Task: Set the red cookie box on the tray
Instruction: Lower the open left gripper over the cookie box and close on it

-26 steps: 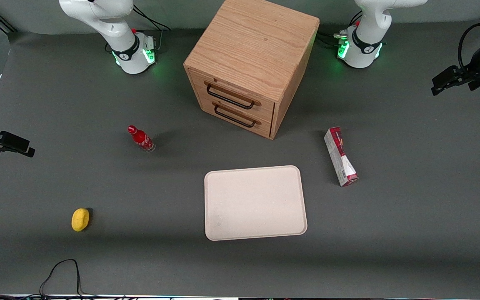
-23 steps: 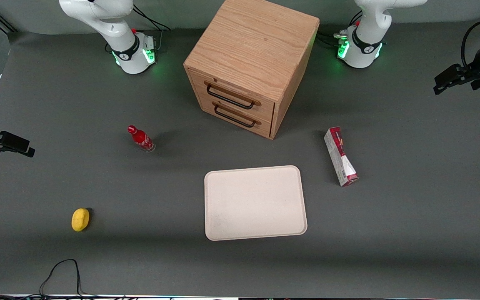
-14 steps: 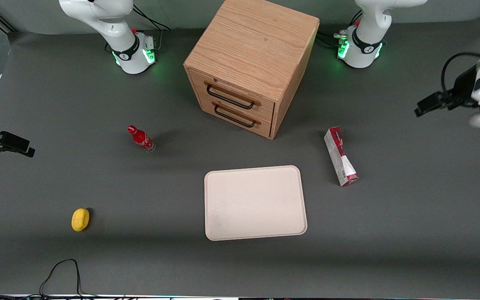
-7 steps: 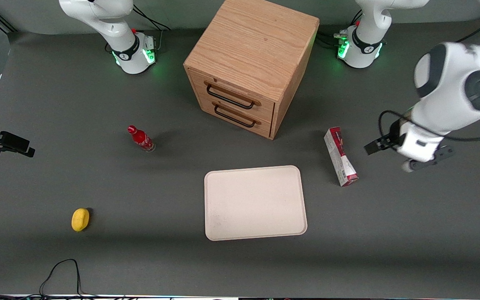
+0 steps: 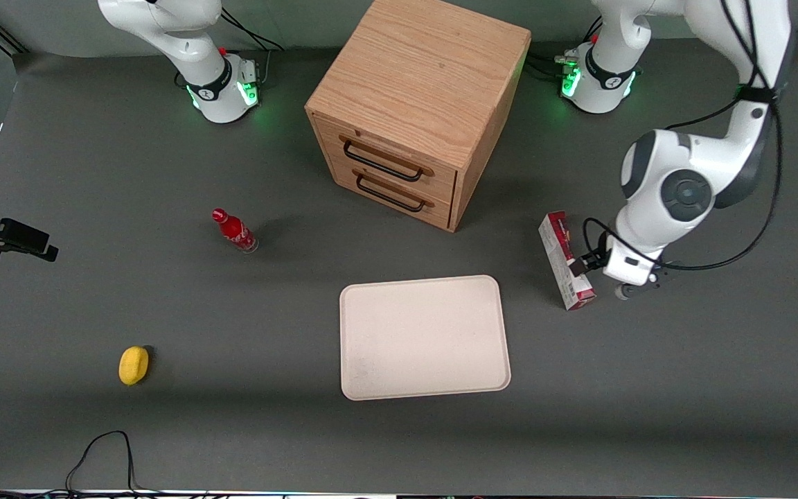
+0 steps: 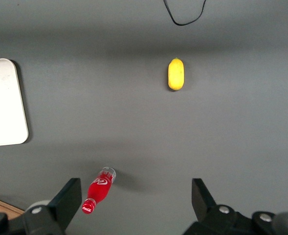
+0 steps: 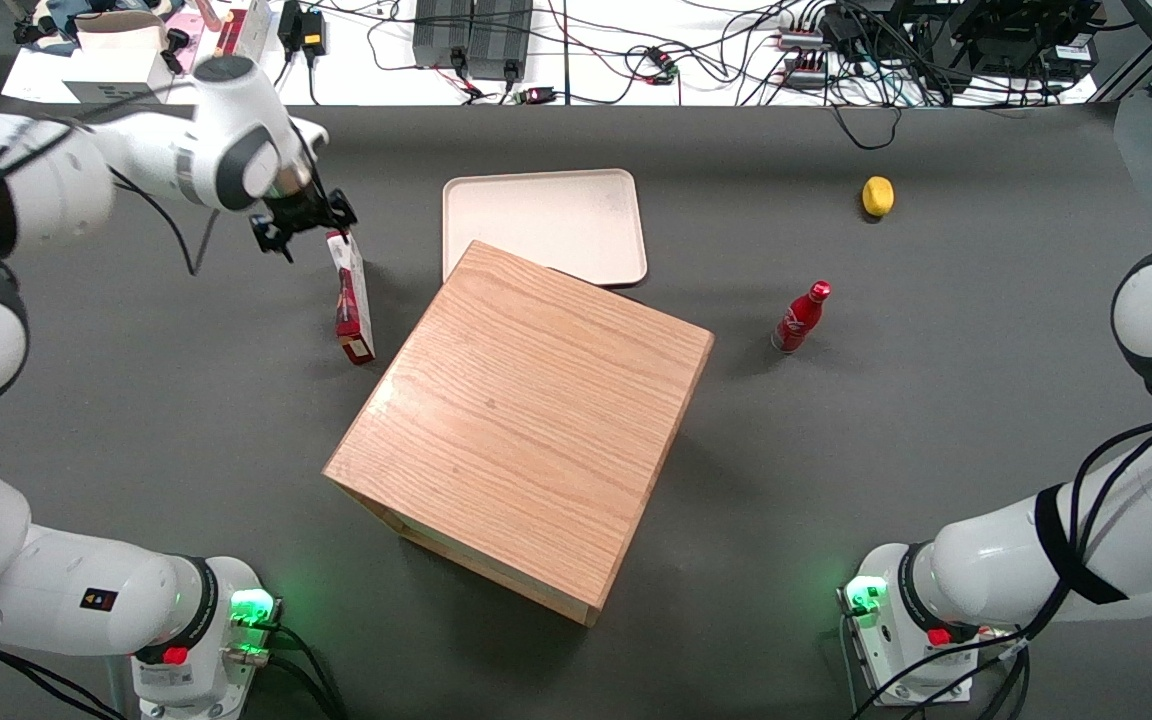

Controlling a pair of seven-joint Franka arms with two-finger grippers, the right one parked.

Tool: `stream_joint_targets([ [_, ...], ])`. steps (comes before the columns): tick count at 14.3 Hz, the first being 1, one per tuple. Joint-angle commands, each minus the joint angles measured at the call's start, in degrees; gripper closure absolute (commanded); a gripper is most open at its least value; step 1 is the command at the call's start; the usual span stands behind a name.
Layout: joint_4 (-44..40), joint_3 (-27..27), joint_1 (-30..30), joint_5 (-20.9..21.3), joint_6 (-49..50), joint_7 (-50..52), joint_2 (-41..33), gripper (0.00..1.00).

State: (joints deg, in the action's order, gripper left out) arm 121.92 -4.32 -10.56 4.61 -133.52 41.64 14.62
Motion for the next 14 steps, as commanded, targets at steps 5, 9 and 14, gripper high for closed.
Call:
stream_joint_targets([
  [5,4.2,-0.25,-3.06,8.66,-9.29,9.86,5.68,0.03],
  [9,3.94,-0.25,-2.97,8.58,-8.6,9.16,5.6,0.88],
  [14,-0.52,-0.25,-2.88,8.31,-1.51,9.16,4.72,1.0],
])
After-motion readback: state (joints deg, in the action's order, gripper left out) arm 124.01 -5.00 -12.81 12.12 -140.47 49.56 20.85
